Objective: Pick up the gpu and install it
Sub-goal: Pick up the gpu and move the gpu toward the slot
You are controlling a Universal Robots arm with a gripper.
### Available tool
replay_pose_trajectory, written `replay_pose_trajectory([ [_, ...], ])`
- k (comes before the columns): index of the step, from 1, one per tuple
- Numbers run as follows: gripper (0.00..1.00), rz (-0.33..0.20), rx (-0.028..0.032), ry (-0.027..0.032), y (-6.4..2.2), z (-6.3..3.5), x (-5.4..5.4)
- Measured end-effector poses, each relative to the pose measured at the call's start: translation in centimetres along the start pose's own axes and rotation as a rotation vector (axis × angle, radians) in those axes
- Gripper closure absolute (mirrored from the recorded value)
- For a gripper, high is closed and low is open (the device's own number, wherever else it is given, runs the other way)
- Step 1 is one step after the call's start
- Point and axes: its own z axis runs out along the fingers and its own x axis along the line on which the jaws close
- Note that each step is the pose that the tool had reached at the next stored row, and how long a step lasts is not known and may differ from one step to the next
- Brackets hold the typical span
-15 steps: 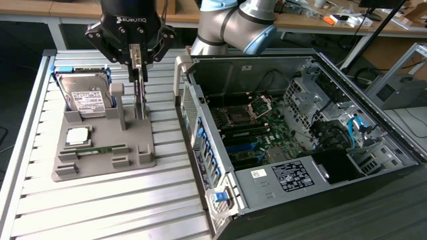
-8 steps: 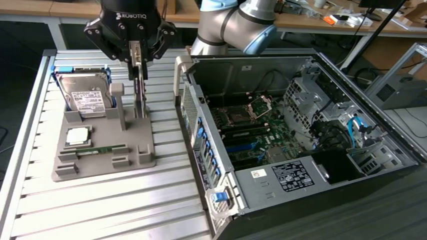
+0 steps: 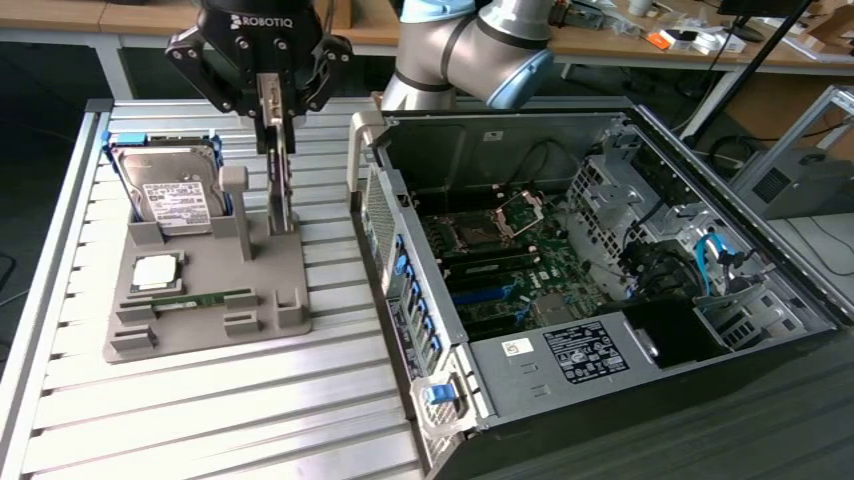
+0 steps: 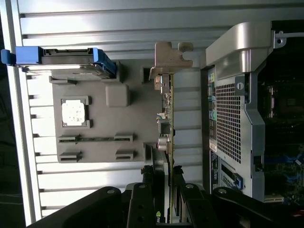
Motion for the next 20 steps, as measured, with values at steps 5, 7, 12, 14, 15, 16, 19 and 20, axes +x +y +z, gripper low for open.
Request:
replay_pose_trajectory([
  [5, 0.73, 0.0, -0.0001, 0.0, -0.03, -0.54, 0.0],
  [7, 0.73, 0.0, -0.0001, 0.0, -0.05, -0.8, 0.0],
  [12, 0.73, 0.0, -0.0002, -0.0002, -0.06, -1.16, 0.0],
  [14, 0.73, 0.0, -0.0001, -0.0001, -0.06, -1.16, 0.0],
  [15, 0.73, 0.0, 0.0, 0.0, -0.06, -1.17, 0.0],
  [16, 0.73, 0.0, 0.0, 0.0001, -0.07, -1.18, 0.0],
  [19, 0.73, 0.0, -0.0001, 0.0, -0.09, -1.17, -0.1],
  [20, 0.73, 0.0, 0.0, 0.0, -0.09, -1.17, -0.1],
])
